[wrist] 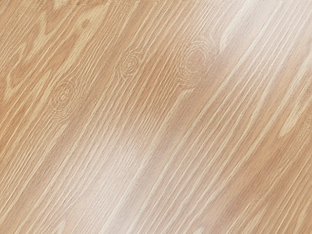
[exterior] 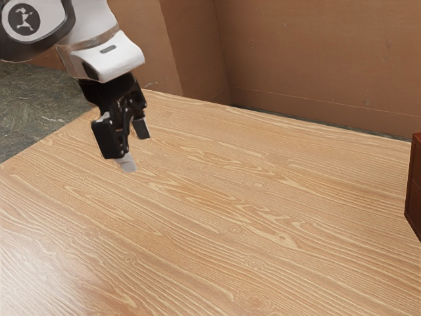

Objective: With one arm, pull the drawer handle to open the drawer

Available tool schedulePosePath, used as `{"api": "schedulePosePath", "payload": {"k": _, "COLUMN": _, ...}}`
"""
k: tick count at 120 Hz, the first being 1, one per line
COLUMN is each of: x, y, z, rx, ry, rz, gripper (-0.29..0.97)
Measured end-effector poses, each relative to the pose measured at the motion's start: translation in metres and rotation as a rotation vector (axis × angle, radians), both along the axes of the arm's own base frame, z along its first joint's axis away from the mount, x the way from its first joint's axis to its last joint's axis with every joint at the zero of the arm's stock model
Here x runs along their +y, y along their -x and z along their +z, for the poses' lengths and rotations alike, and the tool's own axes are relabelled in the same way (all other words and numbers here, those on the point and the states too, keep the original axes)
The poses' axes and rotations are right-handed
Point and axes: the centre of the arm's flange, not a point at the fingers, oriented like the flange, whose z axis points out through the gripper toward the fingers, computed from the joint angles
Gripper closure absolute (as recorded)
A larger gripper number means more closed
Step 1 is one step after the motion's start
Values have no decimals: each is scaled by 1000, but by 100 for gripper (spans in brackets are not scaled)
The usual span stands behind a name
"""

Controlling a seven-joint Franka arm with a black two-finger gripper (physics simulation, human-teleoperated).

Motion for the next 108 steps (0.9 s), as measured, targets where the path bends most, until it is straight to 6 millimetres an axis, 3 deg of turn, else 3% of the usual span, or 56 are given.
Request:
{"api": "schedulePosePath", "payload": {"k": 9, "x": -28, "y": -8, "z": -10, "rx": 16, "ry": -10, "rz": -117, "gripper": 0}}
{"api": "schedulePosePath", "payload": {"k": 25, "x": -53, "y": -37, "z": -40, "rx": 43, "ry": 23, "rz": -264, "gripper": 0}}
{"api": "schedulePosePath", "payload": {"k": 47, "x": -85, "y": -70, "z": -56, "rx": 2, "ry": 81, "rz": -475, "gripper": 0}}
{"api": "schedulePosePath", "payload": {"k": 65, "x": -151, "y": -89, "z": -67, "rx": -46, "ry": 91, "rz": -759, "gripper": 0}}
{"api": "schedulePosePath", "payload": {"k": 82, "x": -176, "y": -104, "z": -78, "rx": -128, "ry": 83, "rz": -941, "gripper": 0}}
{"api": "schedulePosePath", "payload": {"k": 94, "x": -187, "y": -122, "z": -94, "rx": -189, "ry": 91, "rz": -1048, "gripper": 8}}
{"api": "schedulePosePath", "payload": {"k": 108, "x": -218, "y": -131, "z": -107, "rx": -270, "ry": 92, "rz": -1186, "gripper": 23}}
